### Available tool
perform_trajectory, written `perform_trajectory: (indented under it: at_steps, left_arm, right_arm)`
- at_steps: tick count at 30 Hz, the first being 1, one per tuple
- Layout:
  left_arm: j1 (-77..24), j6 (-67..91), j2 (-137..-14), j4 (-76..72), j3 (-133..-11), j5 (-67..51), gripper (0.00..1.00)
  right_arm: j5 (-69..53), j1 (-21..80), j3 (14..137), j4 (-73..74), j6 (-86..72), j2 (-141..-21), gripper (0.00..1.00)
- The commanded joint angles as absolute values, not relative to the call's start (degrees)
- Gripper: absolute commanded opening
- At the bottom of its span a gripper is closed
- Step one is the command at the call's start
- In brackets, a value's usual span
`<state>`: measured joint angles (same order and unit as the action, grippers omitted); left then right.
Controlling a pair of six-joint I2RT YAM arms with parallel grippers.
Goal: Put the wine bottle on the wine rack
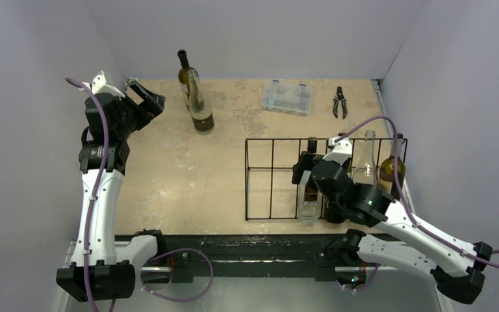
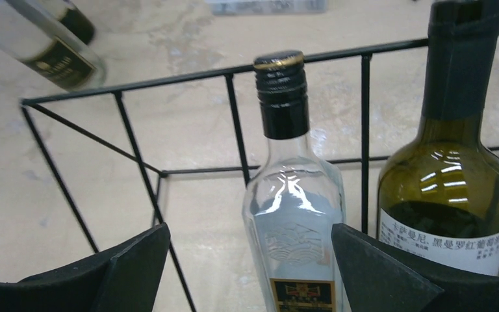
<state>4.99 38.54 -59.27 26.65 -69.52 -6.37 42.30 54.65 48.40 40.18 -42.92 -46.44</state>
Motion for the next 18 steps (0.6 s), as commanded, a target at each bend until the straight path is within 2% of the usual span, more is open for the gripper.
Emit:
perform_trajectory:
  at_steps: [1,6,18]
  left_arm:
    - [5.5,39.1,-59.2,23.6,-70.0,-7.8,0.91]
    - [5.6,38.5,-60.8,22.9,-70.1,-8.8,0.91]
    - [5.4,40.7,-67.5,13.6,-67.3,-21.5,0.93]
  right_arm:
    - [39.0,54.4,45.6,29.0,-37.3,-41.8,0.99]
    - [36.6,54.4,44.4,28.6,-37.0,-40.6,0.99]
    - [37.8,54.4,44.2,23.6,-35.1,-42.4,0.99]
